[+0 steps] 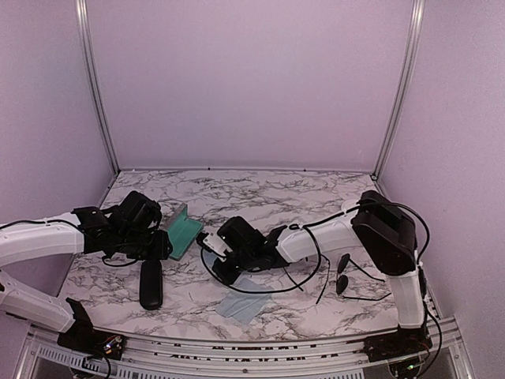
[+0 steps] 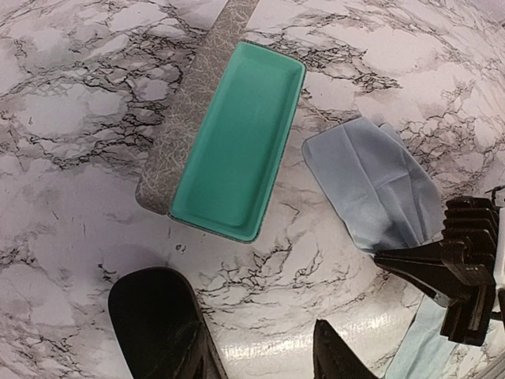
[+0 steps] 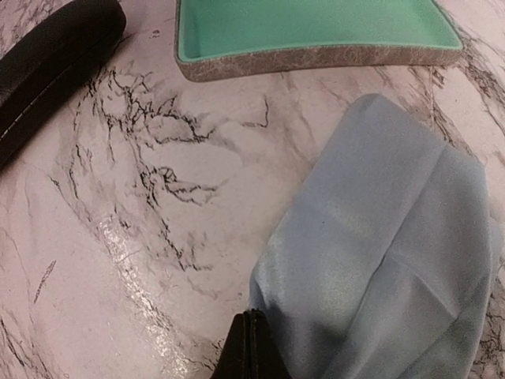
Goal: Organize the sunglasses
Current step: Move the glasses cleaning cloth to the center of the board, then pick up the glasses cleaning cloth from the center of the board.
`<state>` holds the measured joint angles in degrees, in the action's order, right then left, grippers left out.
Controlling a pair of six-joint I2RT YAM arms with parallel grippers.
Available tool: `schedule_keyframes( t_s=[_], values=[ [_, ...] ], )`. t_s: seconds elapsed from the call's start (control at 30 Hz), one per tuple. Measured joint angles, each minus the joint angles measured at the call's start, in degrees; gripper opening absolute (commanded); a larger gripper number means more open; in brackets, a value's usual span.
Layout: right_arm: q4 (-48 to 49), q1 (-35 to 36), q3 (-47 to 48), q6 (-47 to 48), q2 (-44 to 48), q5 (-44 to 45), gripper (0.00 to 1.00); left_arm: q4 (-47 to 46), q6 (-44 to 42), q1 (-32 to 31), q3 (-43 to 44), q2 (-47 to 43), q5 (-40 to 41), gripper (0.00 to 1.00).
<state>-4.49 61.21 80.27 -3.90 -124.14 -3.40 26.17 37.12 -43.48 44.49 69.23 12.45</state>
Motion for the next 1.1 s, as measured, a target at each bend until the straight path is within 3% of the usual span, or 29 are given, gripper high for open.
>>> schedule_keyframes(
  t_s=[0.47,0.83,1.1],
  values=[
    [-1.49,-0.52,-5.64,1.46,4.68,-7.15,0.0,-1.75,-1.14,-2.97,0.02,1.4,-4.98,0.44],
    [-5.42,1.68,-14.99,2.58,13.33,-10.29,0.0,-4.5,-0.11,-6.34,0.0,9.6,-6.12,0.39],
    [-5.22,2.01,-17.22,2.58,14.49,-10.62,0.0,-8.37,2.51,-7.54,0.04,17.11,-7.5,0.33]
  ],
)
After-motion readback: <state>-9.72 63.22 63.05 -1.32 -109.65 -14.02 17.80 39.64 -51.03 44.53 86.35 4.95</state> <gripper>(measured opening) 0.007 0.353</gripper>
